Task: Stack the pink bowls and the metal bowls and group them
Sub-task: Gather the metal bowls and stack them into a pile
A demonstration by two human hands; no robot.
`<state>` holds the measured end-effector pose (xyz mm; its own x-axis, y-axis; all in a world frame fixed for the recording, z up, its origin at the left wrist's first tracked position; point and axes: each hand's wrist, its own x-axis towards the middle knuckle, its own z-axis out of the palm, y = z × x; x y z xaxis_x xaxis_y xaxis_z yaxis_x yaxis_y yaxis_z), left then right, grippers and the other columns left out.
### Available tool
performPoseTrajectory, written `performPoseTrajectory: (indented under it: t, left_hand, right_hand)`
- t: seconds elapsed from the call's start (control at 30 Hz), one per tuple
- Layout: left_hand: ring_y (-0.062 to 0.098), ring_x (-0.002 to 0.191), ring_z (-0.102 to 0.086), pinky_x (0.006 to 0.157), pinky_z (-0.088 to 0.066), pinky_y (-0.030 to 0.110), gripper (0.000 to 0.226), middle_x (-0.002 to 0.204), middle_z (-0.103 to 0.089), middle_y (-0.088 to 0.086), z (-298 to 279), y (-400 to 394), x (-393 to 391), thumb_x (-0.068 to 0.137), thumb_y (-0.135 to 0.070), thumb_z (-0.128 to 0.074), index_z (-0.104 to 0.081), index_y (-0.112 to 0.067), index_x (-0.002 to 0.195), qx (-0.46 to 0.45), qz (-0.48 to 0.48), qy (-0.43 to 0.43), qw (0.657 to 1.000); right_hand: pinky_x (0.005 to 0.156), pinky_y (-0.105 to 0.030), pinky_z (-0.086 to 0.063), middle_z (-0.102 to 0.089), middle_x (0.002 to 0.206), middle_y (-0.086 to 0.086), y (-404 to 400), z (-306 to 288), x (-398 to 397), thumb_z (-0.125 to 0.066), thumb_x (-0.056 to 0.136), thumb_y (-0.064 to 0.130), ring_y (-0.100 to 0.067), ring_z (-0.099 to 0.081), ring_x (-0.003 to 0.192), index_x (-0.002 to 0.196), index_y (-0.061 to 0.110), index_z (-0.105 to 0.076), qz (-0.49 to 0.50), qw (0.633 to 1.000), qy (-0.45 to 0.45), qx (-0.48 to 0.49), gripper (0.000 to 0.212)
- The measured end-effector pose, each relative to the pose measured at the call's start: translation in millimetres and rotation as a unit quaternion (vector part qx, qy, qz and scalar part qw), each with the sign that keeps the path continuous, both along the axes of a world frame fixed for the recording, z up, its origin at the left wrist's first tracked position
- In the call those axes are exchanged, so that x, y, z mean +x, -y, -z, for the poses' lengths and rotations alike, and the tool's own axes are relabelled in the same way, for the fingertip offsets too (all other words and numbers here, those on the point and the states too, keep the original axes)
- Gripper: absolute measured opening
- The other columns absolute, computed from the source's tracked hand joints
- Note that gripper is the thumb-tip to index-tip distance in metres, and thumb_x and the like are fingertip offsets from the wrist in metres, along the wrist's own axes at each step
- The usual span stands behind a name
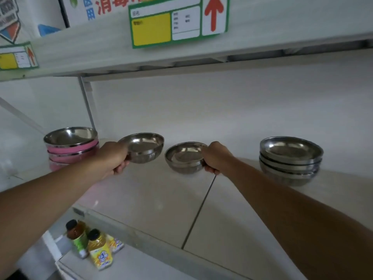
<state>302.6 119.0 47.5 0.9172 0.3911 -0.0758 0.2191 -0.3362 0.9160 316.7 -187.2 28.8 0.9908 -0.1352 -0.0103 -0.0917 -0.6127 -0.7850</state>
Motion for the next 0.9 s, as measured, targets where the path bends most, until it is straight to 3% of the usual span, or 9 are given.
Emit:
performPoseTrajectory:
  t: [0.2,0.33,0.4,0.53,0.63,0.73,0.9]
  left_hand:
    - [0.008,0.027,-0.043,0.031,-0.035,0.016,0.031,0.042,-0.058,0.003,-1.5,28.2,-49.8,0.108,-0.024,-0.048,-0.067,-0.008,0.088,-0.022,0.045,0.017,0.999]
    - [0.008,0.027,-0.043,0.031,-0.037,0.017,0.033,0.042,-0.059,0.001,-6.1,42.6,-85.6,0.109,-0.025,-0.041,-0.067,-0.009,0.098,-0.028,0.077,0.04,0.996]
    - [0.008,0.028,-0.044,0.031,-0.038,0.018,0.032,0.042,-0.06,0.001,-5.5,47.3,-103.0,0.109,-0.022,-0.039,-0.067,-0.01,0.099,-0.035,0.098,0.048,0.993]
    - [0.01,0.031,-0.043,0.034,-0.039,0.017,0.033,0.045,-0.06,0.002,4.0,62.9,-138.0,0.109,-0.027,-0.04,-0.067,-0.01,0.098,-0.019,0.142,0.062,0.988]
    - [0.012,0.035,-0.043,0.036,-0.04,0.018,0.034,0.052,-0.061,0.004,8.7,82.2,-163.2,0.108,-0.029,-0.043,-0.068,-0.008,0.097,-0.013,0.173,0.061,0.983]
    - [0.012,0.035,-0.042,0.034,-0.037,0.018,0.033,0.061,-0.061,0.01,8.9,105.1,-183.2,0.11,-0.027,-0.044,-0.067,-0.006,0.098,-0.025,0.195,0.05,0.979]
    - [0.01,0.03,-0.04,0.031,-0.034,0.016,0.028,0.055,-0.059,0.008,0.0,151.1,-202.1,0.107,-0.019,-0.044,-0.065,-0.008,0.093,-0.029,0.196,0.042,0.979]
  right_hand:
    - [0.042,-0.023,-0.047,-0.07,0.048,-0.007,20.0,-0.1,-57.6,-0.044,0.092,0.027,-0.019,-0.056,0.032,0.069,0.007,-0.072,0.021,1.0,0.005,-0.015,0.041]
    - [0.049,-0.029,-0.046,-0.075,0.056,-0.015,34.7,-1.4,-114.0,-0.043,0.098,0.025,-0.024,-0.059,0.046,0.081,0.002,-0.073,0.061,0.998,0.011,-0.017,0.041]
    - [0.044,-0.025,-0.043,-0.07,0.052,-0.011,40.6,-0.4,-144.3,-0.043,0.103,0.024,-0.02,-0.057,0.041,0.085,0.001,-0.073,0.086,0.996,0.005,-0.015,0.041]
    - [0.039,-0.022,-0.037,-0.066,0.051,-0.007,55.4,3.2,-204.5,-0.042,0.101,0.019,-0.016,-0.051,0.034,0.076,0.008,-0.068,0.128,0.992,-0.005,-0.012,0.038]
    - [0.041,-0.024,-0.036,-0.065,0.054,-0.005,80.9,8.0,-242.6,-0.041,0.103,0.029,-0.016,-0.05,0.039,0.077,0.012,-0.066,0.135,0.991,-0.02,0.002,0.039]
    - [0.037,-0.019,-0.036,-0.064,0.048,-0.002,112.6,5.9,-269.5,-0.048,0.104,0.036,-0.013,-0.049,0.032,0.075,0.01,-0.068,0.155,0.988,-0.007,0.009,0.044]
    - [0.035,-0.018,-0.036,-0.066,0.046,-0.006,167.5,4.0,-293.7,-0.046,0.101,0.023,-0.015,-0.049,0.028,0.077,0.004,-0.071,0.196,0.98,-0.008,0.01,0.039]
